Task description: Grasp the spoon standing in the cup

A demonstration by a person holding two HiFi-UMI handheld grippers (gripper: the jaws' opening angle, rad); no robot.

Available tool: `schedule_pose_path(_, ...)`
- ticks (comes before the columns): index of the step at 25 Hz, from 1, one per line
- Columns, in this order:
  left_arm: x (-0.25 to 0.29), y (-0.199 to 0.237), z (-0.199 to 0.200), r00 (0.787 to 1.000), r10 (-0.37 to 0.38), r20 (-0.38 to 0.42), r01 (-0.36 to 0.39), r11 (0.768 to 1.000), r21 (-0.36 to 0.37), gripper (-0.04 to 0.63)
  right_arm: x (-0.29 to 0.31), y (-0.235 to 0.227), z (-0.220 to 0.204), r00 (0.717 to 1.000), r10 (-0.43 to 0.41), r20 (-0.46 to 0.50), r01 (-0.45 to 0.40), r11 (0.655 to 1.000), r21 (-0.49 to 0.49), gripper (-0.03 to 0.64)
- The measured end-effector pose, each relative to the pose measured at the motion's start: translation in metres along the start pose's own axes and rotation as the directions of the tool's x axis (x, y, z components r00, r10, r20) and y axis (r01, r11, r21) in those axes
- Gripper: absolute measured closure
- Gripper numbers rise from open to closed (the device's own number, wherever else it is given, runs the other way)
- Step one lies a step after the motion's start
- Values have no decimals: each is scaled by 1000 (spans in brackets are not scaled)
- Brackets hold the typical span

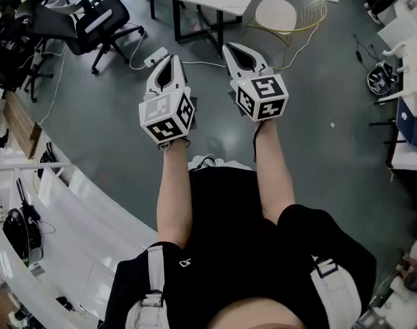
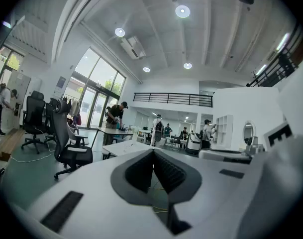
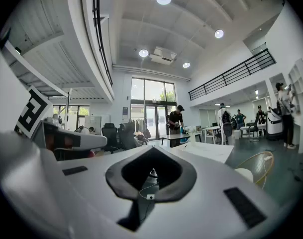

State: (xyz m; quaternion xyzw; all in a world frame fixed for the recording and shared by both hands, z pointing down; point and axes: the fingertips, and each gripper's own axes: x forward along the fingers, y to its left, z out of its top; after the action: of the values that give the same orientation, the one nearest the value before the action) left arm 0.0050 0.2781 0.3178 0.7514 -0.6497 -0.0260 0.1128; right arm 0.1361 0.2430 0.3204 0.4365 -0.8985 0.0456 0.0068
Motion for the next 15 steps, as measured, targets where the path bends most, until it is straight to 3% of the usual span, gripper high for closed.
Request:
schedule_pose_path(5,2,1,1,1000,-2,0,2,1000,5,580,2,-2,2,1000,-5,12,5,1000,9,611)
schedule_pose_path(10,4,1,0,1000,-4,-4,4,1000,5,580,-1,-14,15,993,-39,114,27,994,108,611)
schedule_pose_path(15,4,12,-1,1000,9,-9,-9,1000,6,580,9,-18,9,992,-65,104,52,991,121,611)
